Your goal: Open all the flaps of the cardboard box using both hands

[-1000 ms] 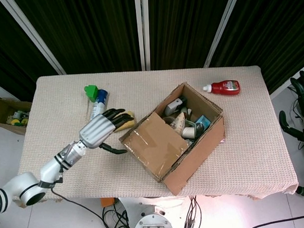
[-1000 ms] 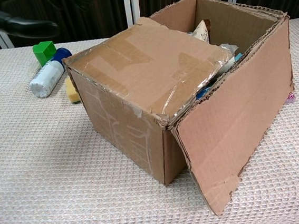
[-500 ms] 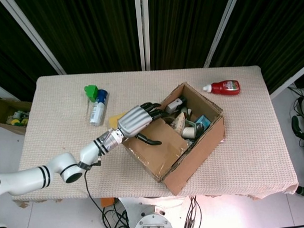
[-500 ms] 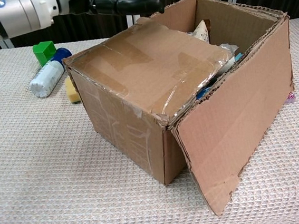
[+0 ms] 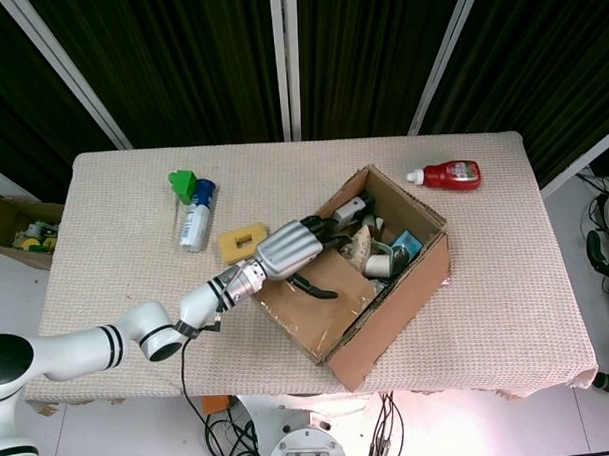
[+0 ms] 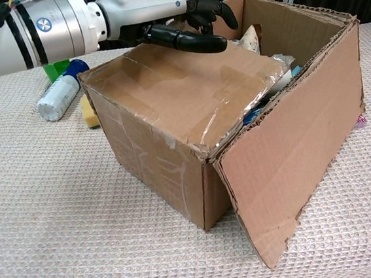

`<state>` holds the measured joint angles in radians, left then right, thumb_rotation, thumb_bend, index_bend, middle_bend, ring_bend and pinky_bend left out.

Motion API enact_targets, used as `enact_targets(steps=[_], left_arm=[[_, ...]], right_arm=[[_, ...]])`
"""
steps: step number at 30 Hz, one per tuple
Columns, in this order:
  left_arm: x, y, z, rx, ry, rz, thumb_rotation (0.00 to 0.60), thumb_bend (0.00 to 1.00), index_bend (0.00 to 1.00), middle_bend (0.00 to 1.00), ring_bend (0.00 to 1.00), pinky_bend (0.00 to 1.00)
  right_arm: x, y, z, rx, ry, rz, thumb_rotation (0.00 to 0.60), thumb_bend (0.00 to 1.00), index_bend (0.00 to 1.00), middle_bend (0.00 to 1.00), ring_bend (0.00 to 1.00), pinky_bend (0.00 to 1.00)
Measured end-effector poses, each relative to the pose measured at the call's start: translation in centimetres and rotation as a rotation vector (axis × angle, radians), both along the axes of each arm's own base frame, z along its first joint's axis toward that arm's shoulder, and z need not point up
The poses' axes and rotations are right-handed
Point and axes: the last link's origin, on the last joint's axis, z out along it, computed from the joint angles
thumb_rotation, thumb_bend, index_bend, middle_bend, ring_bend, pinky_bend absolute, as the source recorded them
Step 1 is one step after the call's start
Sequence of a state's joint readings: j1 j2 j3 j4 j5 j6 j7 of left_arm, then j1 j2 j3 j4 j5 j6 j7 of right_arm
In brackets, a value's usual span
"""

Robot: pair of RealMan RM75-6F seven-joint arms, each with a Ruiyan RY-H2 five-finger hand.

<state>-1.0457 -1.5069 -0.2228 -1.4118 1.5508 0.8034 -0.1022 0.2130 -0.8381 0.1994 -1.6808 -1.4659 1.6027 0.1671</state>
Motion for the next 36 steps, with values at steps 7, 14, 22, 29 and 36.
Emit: enact_targets(steps=[7,14,22,29,36], left_arm=[[0.4,-0.3,1.2,0.002,-0.015,-0.009,0.073,0.02,0.19,0.6,0.12,0.2],[1.4,-0.6,3.5,-0.007,-0.059,0.012,0.073,0.02,0.19,0.62,0.14,0.2],[1.7,-1.2,8.0,-0.009,-0.083,0.082,0.073,0.02,0.16,0.66,0.15,0.2],[0.6,-2.9,10.8,-0.085,-0.073,0.196,0.038,0.02,0.12,0.7,0.17,0.2],[-0.8,-4.5,13.5,-0.155,-0.096,0.302,0.001,0.02,0.12,0.7,0.18,0.2]], right_arm=[[-0.1,-0.4,-0.4,0.021,0.001,-0.003,0.536,0.45,0.0,0.0,0.0,0.0],[0.4,-1.1,-0.8,0.031,0.004,0.004,0.538,0.45,0.0,0.0,0.0,0.0],[0.6,-1.3,-1.0,0.033,-0.003,0.008,0.539,0.45,0.0,0.0,0.0,0.0],[1.4,-1.1,-1.0,0.04,-0.016,0.03,0.539,0.45,0.0,0.0,0.0,0.0],[1.8,-1.2,-1.5,0.06,-0.021,0.031,0.537,0.45,0.0,0.0,0.0,0.0]])
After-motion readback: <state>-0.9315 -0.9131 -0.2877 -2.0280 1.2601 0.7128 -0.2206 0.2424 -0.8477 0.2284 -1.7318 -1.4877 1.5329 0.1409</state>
